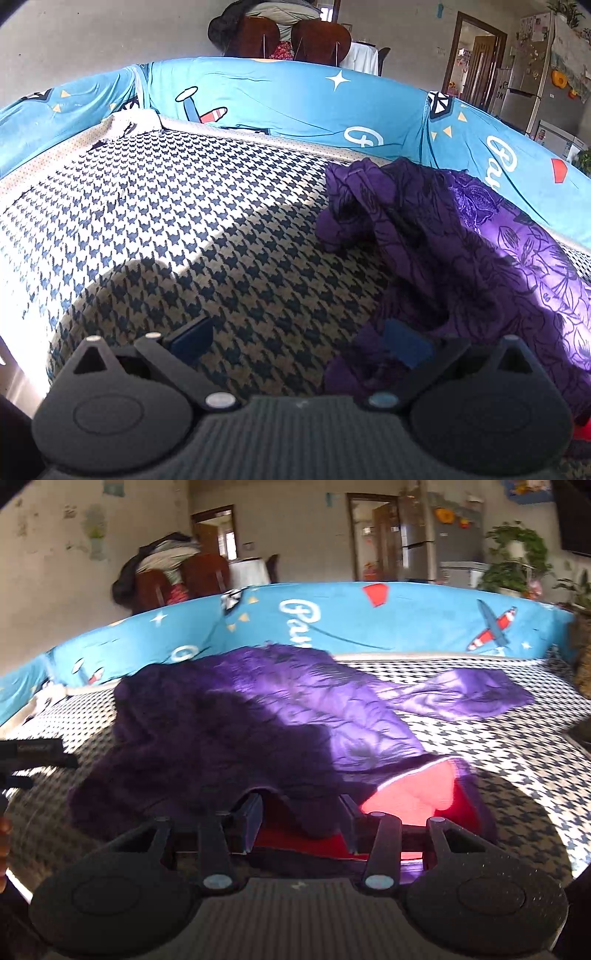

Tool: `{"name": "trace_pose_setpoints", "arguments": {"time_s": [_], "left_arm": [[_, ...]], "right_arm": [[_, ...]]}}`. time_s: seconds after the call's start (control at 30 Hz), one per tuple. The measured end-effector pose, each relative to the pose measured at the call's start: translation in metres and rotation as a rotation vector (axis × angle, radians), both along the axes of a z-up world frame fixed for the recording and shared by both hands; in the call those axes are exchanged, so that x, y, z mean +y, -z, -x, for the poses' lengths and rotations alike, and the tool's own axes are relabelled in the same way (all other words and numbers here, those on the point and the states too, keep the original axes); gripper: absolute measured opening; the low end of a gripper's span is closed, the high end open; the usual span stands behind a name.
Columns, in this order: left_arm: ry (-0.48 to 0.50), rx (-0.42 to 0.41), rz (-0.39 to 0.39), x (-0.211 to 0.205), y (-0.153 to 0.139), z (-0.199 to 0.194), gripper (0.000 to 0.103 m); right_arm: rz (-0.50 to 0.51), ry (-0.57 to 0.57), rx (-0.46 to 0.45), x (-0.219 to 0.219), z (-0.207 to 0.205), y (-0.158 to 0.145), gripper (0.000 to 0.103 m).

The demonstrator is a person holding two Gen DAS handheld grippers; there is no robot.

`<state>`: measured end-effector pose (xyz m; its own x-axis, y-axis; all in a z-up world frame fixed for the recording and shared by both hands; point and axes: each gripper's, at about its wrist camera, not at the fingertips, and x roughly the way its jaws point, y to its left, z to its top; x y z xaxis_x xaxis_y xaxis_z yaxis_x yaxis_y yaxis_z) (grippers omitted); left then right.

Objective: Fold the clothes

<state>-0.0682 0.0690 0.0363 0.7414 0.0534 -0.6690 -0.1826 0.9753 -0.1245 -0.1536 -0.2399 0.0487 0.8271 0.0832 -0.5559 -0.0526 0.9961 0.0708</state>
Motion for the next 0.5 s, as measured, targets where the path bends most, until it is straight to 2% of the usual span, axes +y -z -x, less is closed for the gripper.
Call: {"name": "trace_pose_setpoints", "arguments": {"time_s": [0.13,0.2,0.27,0.33,0.43,0.5], "left_arm": [[-0.003,-0.002,-0.005,0.002,-0.003,0.002,0.103],[0.002,-0.006,-0.01,0.001,-0.004,0.003,0.103],[0.007,-0.011,-0.013,0.0,-0.005,0.004,0.103],[0.012,-0.018,-0.013,0.0,-0.007,0.005,0.103],[0.019,-0.024,-0.006,0.0,-0.009,0.006,0.103],[0.023,-0.024,0.002,0.001,-0.009,0.007,0.103]], "right_arm": [[-0.015,-0.201,0.052,0.035,-0.002,0.012,0.045],[-0.007,-0.266,0.079,0.049,-0.004,0.018,0.045],[-0.041,-0.306,0.12,0.057,-0.008,0.025,0.045],[-0.093,-0.327,0.166,0.06,-0.015,0.031,0.045],[-0.128,-0.294,0.222,0.062,-0.027,0.041,0.046],[-0.178,-0.274,0.225,0.06,-0.032,0.043,0.052]]}}
